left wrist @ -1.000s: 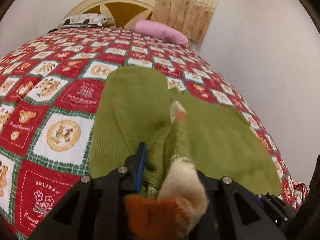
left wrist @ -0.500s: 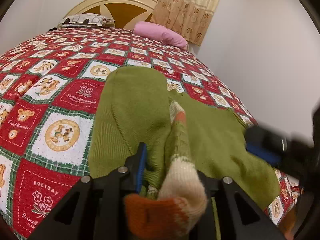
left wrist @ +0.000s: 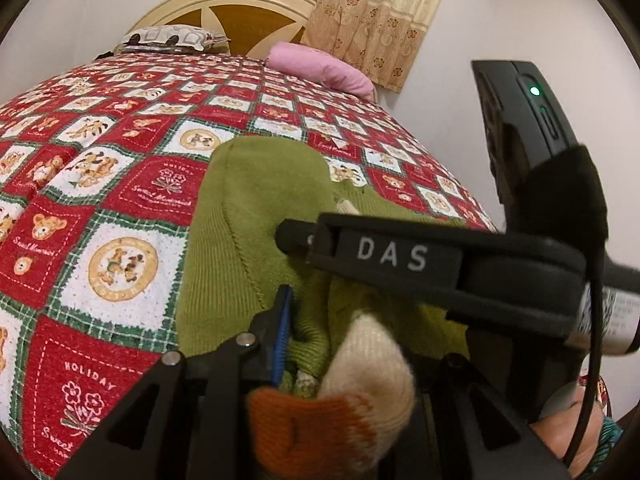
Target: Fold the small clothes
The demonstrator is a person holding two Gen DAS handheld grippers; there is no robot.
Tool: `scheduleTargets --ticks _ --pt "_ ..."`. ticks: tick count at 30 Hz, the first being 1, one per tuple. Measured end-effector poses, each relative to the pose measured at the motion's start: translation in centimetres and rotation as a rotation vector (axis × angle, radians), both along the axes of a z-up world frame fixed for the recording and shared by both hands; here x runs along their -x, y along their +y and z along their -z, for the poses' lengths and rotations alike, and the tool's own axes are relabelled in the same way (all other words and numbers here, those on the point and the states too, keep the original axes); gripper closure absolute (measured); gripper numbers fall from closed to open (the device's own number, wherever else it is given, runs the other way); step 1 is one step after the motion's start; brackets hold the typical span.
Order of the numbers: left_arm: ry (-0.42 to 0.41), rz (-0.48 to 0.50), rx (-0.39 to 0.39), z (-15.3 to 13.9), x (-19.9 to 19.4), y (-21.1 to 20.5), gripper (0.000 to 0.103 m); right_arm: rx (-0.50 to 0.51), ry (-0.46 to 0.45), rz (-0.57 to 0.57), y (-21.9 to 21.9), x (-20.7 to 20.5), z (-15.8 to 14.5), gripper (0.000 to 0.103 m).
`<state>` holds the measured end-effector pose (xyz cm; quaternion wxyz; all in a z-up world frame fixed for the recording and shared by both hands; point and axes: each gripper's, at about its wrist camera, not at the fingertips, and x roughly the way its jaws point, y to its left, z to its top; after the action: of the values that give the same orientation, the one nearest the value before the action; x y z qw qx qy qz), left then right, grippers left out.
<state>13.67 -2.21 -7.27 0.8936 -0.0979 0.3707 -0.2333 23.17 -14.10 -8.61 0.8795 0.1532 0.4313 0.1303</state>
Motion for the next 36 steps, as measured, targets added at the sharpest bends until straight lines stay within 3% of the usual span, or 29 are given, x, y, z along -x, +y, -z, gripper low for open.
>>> scheduleTargets --ticks 4,11,17,26,36 --pt "0.000 0.002 0.004 -0.1 0.1 0.0 0.077 -0.006 -0.017 0.004 -0.6 0.0 -0.1 0.089" --pt "-0.005 -0.005 0.048 -0.6 0.5 0.7 0.078 0.054 -0.074 -0.008 -0.5 1.9 -2.4 0.092" --pt "-0.058 0.013 0.009 -2.9 1.8 -0.9 0.078 0.090 -0.123 -0.026 -1.7 3.0 -5.0 0.092" --pt "-0.086 0.115 -0.019 -5.5 3.3 -7.0 0.078 0.199 -0.153 -0.021 -7.4 5.0 -7.7 0.092" --pt "-0.071 0.223 -0.052 -5.4 4.6 -15.2 0.078 0.270 -0.115 0.025 -15.6 6.4 -7.1 0.092"
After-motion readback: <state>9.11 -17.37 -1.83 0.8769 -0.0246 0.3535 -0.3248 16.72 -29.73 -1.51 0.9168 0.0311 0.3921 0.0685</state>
